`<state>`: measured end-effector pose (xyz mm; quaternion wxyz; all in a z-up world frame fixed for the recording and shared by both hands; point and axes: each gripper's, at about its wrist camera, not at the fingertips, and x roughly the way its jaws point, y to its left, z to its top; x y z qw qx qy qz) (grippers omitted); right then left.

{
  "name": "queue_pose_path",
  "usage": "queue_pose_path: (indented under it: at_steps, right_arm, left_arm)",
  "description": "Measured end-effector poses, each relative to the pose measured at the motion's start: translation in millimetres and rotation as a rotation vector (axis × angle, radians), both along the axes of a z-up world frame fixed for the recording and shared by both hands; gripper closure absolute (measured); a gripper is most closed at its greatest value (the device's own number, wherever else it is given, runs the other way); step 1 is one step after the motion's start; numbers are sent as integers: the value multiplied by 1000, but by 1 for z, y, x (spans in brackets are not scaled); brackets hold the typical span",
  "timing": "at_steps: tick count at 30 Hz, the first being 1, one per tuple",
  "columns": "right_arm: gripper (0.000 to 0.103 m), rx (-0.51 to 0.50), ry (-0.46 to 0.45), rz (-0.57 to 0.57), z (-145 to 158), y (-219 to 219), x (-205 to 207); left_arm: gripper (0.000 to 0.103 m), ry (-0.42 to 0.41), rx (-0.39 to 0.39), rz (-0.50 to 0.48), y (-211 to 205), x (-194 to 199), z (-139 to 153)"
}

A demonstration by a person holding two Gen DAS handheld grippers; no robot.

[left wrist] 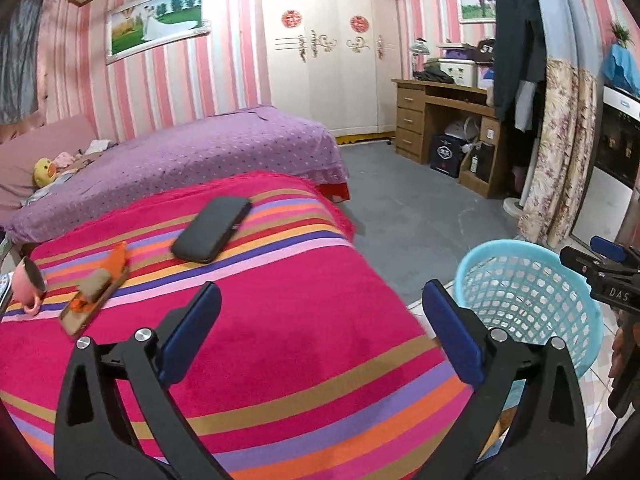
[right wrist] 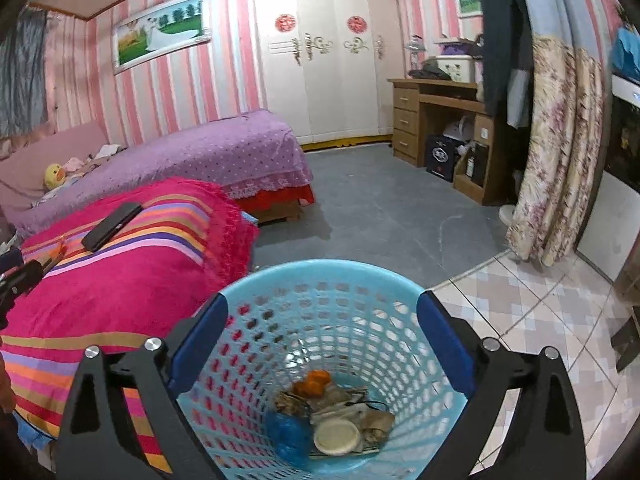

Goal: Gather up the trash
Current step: 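Move both tools back over the bed toward the tray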

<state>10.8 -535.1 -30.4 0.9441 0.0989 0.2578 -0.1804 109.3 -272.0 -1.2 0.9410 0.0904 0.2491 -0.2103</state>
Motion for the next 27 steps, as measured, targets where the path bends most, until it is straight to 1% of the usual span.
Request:
queue_pose_path:
  at_steps: [7,10,13,18,22,27]
  right_arm:
    - [9,-37,-12,79,17,50,22]
    - [9,-47,-8,111,20,71,32]
    - [9,-51,-3,138,22,89,41]
    - [9,-65,7,193,23,125,58]
    - [9,-79,25,236,22,151,73]
    - [9,-91,55,284,15,179,92]
  left_arm:
    - [6,-4,-6,85,58,12,9]
    - [6,-21,5,127,85,15,13]
    - [6,-22,13,168,113,23,16]
    - [6,-1,-20,246,166,35,12]
    - [6,8,0,297,199,43,5]
    - [6,43,-1,342,235,55,-8]
